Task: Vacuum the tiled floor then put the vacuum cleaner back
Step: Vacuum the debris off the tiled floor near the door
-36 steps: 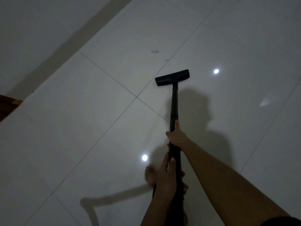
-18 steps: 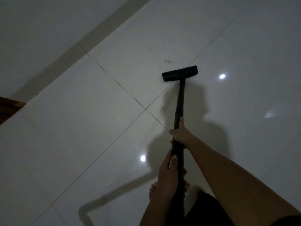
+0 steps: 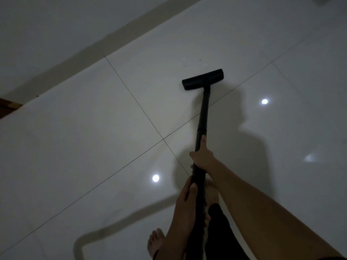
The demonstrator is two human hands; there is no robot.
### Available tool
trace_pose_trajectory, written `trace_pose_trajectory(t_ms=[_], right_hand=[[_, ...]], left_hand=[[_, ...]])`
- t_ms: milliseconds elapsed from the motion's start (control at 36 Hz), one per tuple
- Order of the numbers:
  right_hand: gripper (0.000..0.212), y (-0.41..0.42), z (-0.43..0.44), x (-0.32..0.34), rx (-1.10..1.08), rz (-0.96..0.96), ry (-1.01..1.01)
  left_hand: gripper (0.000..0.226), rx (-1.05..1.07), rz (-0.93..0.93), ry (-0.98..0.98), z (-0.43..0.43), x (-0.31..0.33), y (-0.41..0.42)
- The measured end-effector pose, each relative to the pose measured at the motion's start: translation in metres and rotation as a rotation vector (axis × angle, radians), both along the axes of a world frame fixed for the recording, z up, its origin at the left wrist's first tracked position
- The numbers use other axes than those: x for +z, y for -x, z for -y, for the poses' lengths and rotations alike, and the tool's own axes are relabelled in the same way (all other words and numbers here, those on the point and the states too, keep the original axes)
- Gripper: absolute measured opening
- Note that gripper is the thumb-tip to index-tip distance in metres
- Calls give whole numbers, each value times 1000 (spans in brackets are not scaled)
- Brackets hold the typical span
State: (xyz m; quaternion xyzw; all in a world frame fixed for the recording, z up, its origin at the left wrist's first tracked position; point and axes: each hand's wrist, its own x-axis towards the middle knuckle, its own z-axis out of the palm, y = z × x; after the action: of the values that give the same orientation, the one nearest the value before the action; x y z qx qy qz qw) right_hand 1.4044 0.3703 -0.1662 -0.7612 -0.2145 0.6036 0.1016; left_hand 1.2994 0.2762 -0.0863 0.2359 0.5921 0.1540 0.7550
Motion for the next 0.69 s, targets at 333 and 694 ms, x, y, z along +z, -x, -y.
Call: trace_pose_trajectory(t_ms=[333, 694], right_hand=[[84, -48, -67, 12, 126, 19, 0], [82, -26, -121, 16, 212, -25, -19]], left_hand=[[33, 127, 67, 36, -58, 12, -53], [36, 248, -26, -22, -102, 6, -46]])
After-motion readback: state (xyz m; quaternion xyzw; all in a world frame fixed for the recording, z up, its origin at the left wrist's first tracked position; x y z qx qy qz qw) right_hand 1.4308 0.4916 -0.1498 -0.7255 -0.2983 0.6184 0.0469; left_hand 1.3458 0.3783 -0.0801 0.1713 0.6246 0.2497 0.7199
